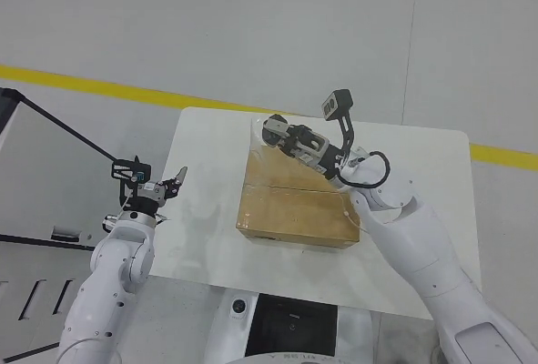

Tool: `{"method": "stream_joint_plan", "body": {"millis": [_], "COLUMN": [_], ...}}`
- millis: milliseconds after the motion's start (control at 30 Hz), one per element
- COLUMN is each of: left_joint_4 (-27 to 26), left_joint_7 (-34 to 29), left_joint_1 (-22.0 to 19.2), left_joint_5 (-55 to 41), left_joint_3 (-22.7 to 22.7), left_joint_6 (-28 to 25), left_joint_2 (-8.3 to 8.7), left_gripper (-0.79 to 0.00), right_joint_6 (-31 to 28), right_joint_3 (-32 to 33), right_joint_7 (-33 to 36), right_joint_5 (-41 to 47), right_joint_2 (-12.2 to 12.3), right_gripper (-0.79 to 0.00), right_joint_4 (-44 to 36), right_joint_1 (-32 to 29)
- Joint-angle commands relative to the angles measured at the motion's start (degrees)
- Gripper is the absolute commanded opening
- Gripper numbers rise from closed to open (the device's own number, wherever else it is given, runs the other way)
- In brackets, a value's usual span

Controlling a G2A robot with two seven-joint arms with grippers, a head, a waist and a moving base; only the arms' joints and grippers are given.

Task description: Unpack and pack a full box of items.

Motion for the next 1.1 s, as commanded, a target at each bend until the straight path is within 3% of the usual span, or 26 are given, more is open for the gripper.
{"method": "stream_joint_plan", "body": {"millis": [0,200,500,667,900,933,967,1000,1067], "left_joint_4": [0.00,0.00,0.00,0.00,0.00,0.00,0.00,0.00,0.00], "left_joint_7": [0.00,0.00,0.00,0.00,0.00,0.00,0.00,0.00,0.00], "left_joint_1": [0.00,0.00,0.00,0.00,0.00,0.00,0.00,0.00,0.00], "left_joint_5": [0.00,0.00,0.00,0.00,0.00,0.00,0.00,0.00,0.00], "left_joint_3": [0.00,0.00,0.00,0.00,0.00,0.00,0.00,0.00,0.00], "left_joint_6": [0.00,0.00,0.00,0.00,0.00,0.00,0.00,0.00,0.00], "left_joint_2": [0.00,0.00,0.00,0.00,0.00,0.00,0.00,0.00,0.00], "left_gripper": [0.000,0.000,0.000,0.000,0.000,0.000,0.000,0.000,0.000], "right_joint_6": [1.69,3.83,-2.32,-7.51,-8.40,-8.43,-8.35,-8.51,-9.30], "right_joint_3": [-0.94,-7.70,-17.76,-21.34,-24.07,-24.40,-24.55,-24.59,-24.38], "right_joint_7": [0.21,1.10,2.36,-1.92,-4.39,-4.13,-4.04,-3.86,-4.09], "right_joint_5": [-1.81,-2.47,2.38,1.70,-0.05,-0.56,-1.03,-1.08,-1.21], "right_joint_2": [-0.19,-2.76,-9.22,-12.57,-15.76,-16.08,-16.35,-16.62,-17.07], "right_gripper": [-0.785,-0.785,-0.785,-0.785,-0.785,-0.668,-0.462,-0.511,-0.785], "right_joint_4": [-0.98,4.68,19.74,24.39,29.03,29.53,30.08,30.43,31.11], "right_joint_1": [1.31,10.28,23.24,26.39,28.24,28.40,28.61,28.63,28.64]}}
